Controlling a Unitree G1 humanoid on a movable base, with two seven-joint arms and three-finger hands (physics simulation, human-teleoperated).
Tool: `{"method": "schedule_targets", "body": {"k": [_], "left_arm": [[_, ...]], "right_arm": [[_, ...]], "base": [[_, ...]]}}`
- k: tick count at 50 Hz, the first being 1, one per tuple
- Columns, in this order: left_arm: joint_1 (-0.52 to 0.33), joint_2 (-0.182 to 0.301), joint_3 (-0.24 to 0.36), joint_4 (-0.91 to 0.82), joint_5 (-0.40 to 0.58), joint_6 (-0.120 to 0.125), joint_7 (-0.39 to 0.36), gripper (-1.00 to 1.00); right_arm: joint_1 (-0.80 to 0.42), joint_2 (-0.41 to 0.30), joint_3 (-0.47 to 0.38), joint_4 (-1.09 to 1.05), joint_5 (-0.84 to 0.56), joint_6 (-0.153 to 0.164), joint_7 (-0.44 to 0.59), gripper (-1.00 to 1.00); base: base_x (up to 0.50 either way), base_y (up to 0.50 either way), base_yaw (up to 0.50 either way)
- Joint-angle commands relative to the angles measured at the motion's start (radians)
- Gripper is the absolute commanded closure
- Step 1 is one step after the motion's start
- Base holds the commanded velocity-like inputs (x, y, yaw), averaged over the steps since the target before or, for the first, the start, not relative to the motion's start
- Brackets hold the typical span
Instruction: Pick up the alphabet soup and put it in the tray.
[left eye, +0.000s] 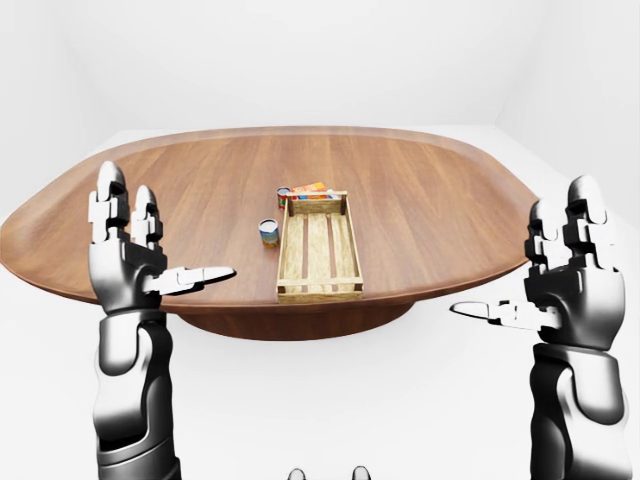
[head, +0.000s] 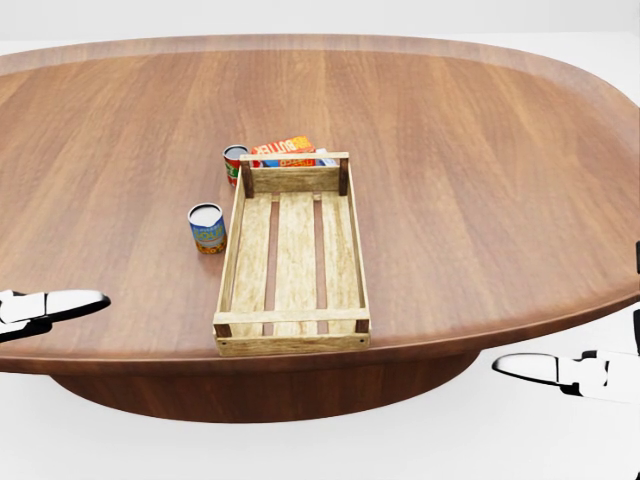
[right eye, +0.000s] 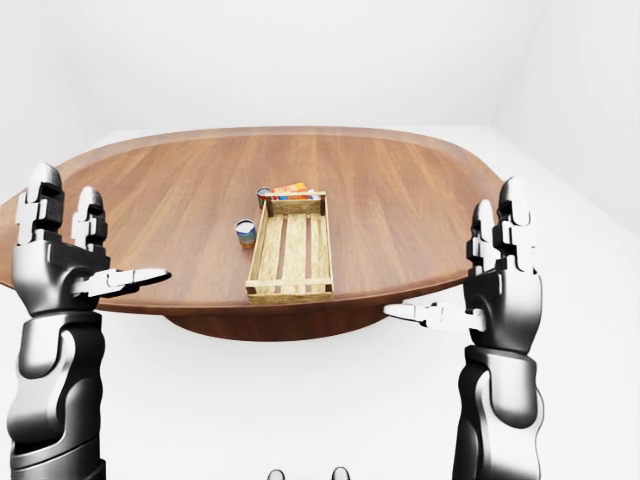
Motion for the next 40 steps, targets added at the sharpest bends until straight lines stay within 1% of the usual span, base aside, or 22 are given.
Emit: {"method": "schedule_targets", "body": {"k": [1,3,5,10,36,38,40], "left_arm": [[-0.004,0.009,0.008,0.008,-0.003,0.0,0.002,-1.0],[-0.004,0.011,0.009,0.008,-0.005,0.0,0.003,-1.0],[-0.005,0.012,0.012,0.005,-0.009,0.0,0.004,-1.0],[-0.007,0.013,0.011,0.012,-0.009,0.0,0.005,-1.0],[-0.005,0.012,0.009,0.001,-0.01,0.0,0.006,-1.0],[0.013,-0.001,0.002,0.04,0.003,0.0,-0.01,-1.0],[-0.003,0.011,0.01,0.006,-0.011,0.0,0.004,-1.0]], "right_arm": [[-0.002,-0.002,-0.009,-0.013,0.009,0.0,0.0,-1.0],[-0.002,-0.01,0.007,-0.011,-0.019,0.0,0.004,-1.0],[0.002,-0.001,0.007,-0.016,-0.011,0.0,0.021,-1.0],[0.0,0.0,0.024,-0.002,-0.042,0.0,0.025,-1.0],[0.008,0.007,0.009,-0.021,-0.035,0.0,0.038,-1.0],[0.008,0.007,0.011,-0.023,-0.036,0.0,0.038,-1.0],[0.007,0.007,0.011,-0.026,-0.035,0.0,0.037,-1.0]], "base": [[0.0,0.0,0.0],[0.0,0.0,0.0],[0.18,0.0,0.0],[0.5,-0.01,0.0],[0.5,-0.01,0.0],[0.5,0.0,0.0],[0.5,0.0,0.0]]}}
